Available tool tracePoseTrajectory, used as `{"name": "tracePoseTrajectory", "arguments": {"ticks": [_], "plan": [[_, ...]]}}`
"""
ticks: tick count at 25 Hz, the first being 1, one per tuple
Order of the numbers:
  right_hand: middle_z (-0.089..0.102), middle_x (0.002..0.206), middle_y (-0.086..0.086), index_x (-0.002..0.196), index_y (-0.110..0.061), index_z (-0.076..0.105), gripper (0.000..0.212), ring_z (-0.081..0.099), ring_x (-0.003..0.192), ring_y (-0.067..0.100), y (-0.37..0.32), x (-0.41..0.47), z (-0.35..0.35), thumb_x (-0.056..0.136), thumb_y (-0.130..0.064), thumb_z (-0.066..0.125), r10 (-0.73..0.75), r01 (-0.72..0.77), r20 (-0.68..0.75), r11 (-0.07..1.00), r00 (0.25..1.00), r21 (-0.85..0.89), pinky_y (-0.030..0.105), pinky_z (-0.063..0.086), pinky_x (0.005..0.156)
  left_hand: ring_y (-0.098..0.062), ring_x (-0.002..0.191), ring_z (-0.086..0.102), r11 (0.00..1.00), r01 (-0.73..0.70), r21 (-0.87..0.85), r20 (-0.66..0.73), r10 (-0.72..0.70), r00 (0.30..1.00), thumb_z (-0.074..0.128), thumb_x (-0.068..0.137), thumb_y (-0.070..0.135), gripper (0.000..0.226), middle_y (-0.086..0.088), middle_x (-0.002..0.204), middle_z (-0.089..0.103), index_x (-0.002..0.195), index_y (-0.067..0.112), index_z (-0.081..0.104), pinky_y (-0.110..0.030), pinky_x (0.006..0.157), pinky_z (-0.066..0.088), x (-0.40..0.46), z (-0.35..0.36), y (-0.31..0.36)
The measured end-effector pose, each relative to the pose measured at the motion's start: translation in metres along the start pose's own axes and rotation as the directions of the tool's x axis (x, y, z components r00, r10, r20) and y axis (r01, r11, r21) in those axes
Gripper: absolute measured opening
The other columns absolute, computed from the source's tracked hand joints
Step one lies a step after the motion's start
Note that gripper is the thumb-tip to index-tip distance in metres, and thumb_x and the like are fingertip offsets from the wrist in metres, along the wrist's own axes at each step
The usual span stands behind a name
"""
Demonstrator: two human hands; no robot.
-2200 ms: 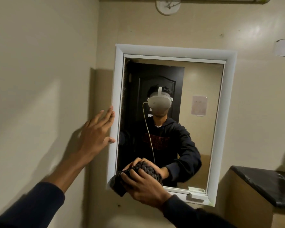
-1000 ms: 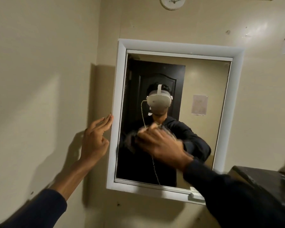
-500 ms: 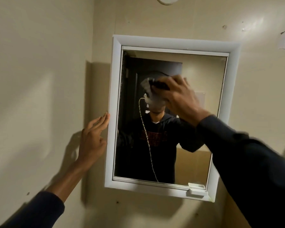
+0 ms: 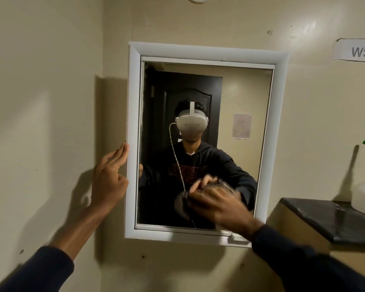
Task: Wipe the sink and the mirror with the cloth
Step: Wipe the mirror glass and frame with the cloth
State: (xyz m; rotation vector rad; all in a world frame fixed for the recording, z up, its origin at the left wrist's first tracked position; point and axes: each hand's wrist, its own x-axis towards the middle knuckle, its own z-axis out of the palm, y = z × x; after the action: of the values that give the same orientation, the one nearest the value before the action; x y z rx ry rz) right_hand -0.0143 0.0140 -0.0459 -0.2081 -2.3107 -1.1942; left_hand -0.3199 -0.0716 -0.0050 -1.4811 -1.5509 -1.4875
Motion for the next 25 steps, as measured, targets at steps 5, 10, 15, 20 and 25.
{"name": "tracePoseTrajectory", "arguments": {"ticks": [5,10,15,20,25], "plan": [[0.053,0.136,0.001,0.130,-0.030,0.061,0.040,0.047,0.110,0.030,0.147,0.091,-0.076,0.090,-0.026,0.067,0.229,-0.275,-0.218,0.938,0.949,-0.210,0.042,0.044,0.086,-0.016,0.124,0.046,1.000,-0.001,-0.004,-0.012,0.001,1.000,0.041,0.056,-0.020,0.090,0.001,0.139,0.055,0.139,0.015,0.047,-0.026,0.105,0.034,0.000,0.001,0.000],[0.047,0.128,-0.009,0.119,-0.035,0.066,0.038,0.047,0.108,0.027,0.215,0.141,-0.103,0.088,-0.015,0.069,0.339,-0.411,-0.338,0.896,0.878,-0.170,0.044,0.046,0.085,-0.014,0.123,0.045,0.999,-0.034,-0.006,-0.037,0.033,0.999,0.037,0.059,-0.009,0.084,0.001,0.138,0.056,0.139,0.014,0.048,-0.025,0.106,0.033,0.000,0.003,-0.004],[0.055,0.134,0.002,0.128,-0.030,0.064,0.038,0.045,0.110,0.030,0.123,0.081,-0.071,0.090,-0.023,0.067,0.289,-0.325,-0.222,0.935,0.931,-0.145,0.040,0.043,0.086,-0.012,0.125,0.043,0.998,0.007,-0.066,-0.031,-0.009,0.999,0.040,0.082,0.015,0.059,0.003,0.143,0.051,0.141,0.018,0.045,-0.026,0.107,0.032,-0.001,0.008,-0.002],[0.058,0.133,0.004,0.135,-0.026,0.058,0.039,0.049,0.114,0.029,-0.007,-0.042,-0.004,0.107,-0.024,0.031,0.117,-0.118,0.022,0.992,0.993,0.054,0.042,0.045,0.088,-0.015,0.123,0.044,0.997,0.014,-0.078,-0.013,-0.015,1.000,0.051,0.087,0.033,0.056,0.003,0.144,0.049,0.142,0.019,0.044,-0.026,0.101,0.034,-0.002,0.010,-0.001],[0.051,0.135,-0.001,0.137,-0.032,0.053,0.039,0.046,0.114,0.022,-0.013,-0.072,-0.005,0.106,-0.028,0.030,0.004,-0.018,0.200,0.997,0.980,0.068,0.036,0.047,0.086,-0.029,0.116,0.053,0.996,0.031,-0.078,-0.032,-0.034,0.999,0.066,0.087,0.022,0.058,-0.008,0.134,0.060,0.141,0.017,0.045,-0.039,0.096,0.044,-0.002,0.013,-0.001]]}}
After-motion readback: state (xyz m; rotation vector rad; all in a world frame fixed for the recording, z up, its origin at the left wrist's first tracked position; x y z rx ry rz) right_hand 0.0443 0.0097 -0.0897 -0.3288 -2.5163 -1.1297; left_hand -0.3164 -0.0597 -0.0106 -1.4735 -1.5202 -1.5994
